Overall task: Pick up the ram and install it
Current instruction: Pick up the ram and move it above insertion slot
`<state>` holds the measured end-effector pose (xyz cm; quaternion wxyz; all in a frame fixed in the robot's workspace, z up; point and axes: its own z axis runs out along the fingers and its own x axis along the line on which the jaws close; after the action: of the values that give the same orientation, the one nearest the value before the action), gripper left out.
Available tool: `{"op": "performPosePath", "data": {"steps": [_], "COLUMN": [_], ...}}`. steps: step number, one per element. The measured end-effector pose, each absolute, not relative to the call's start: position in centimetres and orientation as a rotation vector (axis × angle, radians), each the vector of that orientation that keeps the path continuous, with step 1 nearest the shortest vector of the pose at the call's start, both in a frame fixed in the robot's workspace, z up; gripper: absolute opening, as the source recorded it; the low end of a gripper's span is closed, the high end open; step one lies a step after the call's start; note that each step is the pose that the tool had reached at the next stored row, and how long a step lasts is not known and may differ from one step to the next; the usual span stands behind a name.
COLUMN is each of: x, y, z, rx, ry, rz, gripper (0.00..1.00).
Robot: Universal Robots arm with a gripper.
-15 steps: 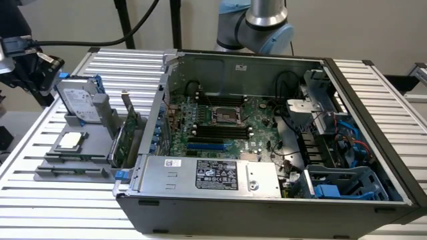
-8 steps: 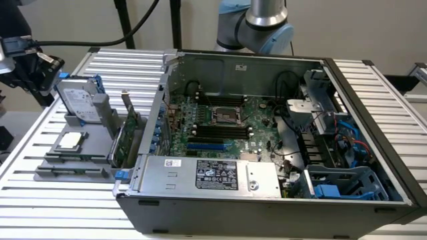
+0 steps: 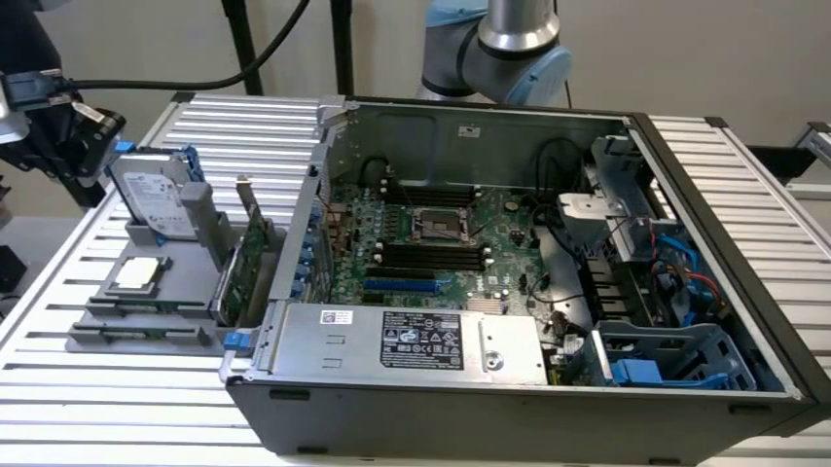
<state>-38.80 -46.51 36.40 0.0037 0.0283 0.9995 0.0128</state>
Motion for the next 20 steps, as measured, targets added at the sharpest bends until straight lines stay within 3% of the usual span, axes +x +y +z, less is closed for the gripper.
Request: {"op": "performPosePath", "data": {"steps": [20], "x": [-38.81], "y": [-46.51], "z": [36.12], "rx": [-0.444], "ry": [3.114], "rz": [0.035], "gripper": [0.00]}}
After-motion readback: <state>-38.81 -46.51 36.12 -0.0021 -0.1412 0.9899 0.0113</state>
